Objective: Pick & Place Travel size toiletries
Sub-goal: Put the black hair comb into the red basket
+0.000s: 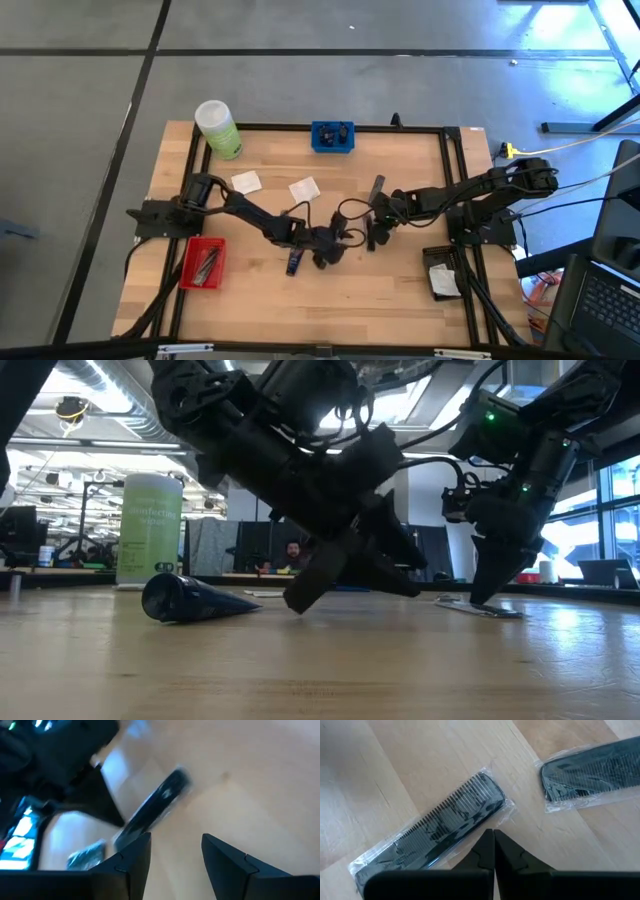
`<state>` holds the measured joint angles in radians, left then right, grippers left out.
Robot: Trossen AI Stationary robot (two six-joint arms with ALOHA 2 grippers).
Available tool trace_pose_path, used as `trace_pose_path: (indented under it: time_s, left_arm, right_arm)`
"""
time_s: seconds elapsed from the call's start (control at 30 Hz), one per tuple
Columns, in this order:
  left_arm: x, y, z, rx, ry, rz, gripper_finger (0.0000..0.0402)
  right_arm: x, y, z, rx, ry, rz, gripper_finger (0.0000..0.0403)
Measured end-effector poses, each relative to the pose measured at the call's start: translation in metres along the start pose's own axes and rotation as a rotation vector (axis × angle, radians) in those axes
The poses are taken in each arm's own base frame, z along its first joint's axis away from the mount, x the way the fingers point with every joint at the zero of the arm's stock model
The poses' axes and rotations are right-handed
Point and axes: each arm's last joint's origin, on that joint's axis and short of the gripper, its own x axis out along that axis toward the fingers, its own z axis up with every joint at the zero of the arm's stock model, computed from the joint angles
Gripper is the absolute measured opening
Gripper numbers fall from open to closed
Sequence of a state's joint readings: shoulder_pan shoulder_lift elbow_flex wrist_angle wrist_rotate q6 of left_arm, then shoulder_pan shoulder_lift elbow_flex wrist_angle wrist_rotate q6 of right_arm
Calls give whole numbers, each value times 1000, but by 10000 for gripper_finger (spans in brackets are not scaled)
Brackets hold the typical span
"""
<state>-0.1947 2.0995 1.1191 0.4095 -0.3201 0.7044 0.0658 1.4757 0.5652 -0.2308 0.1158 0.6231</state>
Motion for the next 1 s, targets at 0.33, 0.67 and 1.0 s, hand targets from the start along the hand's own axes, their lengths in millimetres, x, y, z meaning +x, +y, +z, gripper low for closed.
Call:
trace_pose_path:
  time_s: [0.33, 0.67, 1.0]
  left_arm:
    - [-1, 1, 0, -37, 12, 19, 173]
    - [-1, 1, 1, -48, -1, 2, 173]
    - [-1, 1, 1, -64, -1, 2, 173]
  right_arm:
    - [-10, 1, 4, -3, -37, 39, 39]
    - [-6, 1, 11, 7, -91, 18, 107]
    - [8, -2, 10, 50, -56, -29, 134]
